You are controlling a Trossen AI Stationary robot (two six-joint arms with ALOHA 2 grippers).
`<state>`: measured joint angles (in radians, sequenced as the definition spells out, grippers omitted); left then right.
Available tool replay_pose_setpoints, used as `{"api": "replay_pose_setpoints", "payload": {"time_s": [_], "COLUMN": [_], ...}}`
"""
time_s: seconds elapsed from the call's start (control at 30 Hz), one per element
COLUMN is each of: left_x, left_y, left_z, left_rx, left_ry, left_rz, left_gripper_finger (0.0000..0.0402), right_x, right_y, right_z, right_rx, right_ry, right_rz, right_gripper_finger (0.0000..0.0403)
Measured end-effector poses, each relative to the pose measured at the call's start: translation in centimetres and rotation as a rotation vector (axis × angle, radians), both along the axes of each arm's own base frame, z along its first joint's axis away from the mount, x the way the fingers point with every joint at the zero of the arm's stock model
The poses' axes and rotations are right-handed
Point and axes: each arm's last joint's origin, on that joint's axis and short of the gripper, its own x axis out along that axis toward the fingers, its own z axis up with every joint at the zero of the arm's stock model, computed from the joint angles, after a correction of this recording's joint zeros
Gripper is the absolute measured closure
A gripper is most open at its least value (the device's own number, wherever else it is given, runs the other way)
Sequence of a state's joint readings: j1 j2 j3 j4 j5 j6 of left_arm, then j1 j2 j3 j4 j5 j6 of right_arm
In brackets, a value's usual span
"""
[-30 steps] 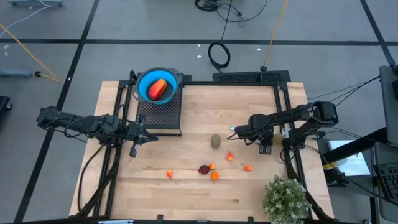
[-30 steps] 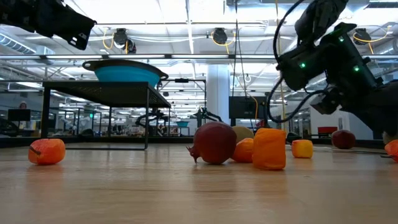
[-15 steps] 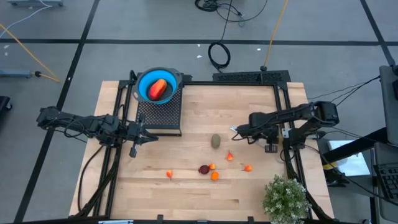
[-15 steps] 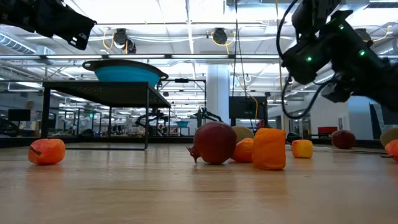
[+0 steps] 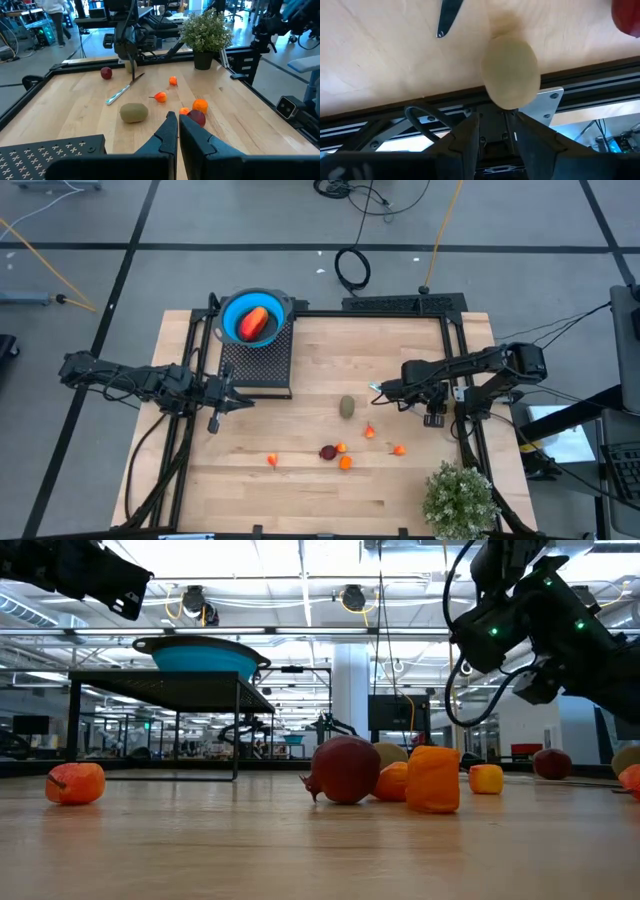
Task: Pick & Place Fruit
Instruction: Put the brown kiwi into the blue strainer bowl on the shelf
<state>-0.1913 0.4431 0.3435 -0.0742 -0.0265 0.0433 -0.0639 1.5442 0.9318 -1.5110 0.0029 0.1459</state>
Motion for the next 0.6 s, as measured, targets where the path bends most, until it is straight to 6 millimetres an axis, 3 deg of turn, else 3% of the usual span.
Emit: {"api": "replay_pose_setpoints", "payload": {"time_s": [0.13, 0.27, 0.6], "left_x": [0.0, 0.0, -0.01], "left_y": [0.0, 0.0, 0.0], "left_z": [0.0, 0.0, 0.0], "left_rx": [0.0, 0.0, 0.0], "left_ry": [0.0, 0.0, 0.0], "left_rz": [0.0, 0.0, -0.001], "left_gripper_finger": [0.0382, 0.0382, 0.0382], "right_x": [0.05, 0.07, 0.41], "right_y": [-0.21, -0.25, -0.24], "right_z": [-0.04, -0.05, -0.29], "right_rx": [-0.069, -0.071, -0.064], "right_ry": [-0.003, -0.005, -0.049], "right_rz": [0.03, 0.046, 0.044], "right_gripper_finger": [0.028, 0.0249, 0.008]}}
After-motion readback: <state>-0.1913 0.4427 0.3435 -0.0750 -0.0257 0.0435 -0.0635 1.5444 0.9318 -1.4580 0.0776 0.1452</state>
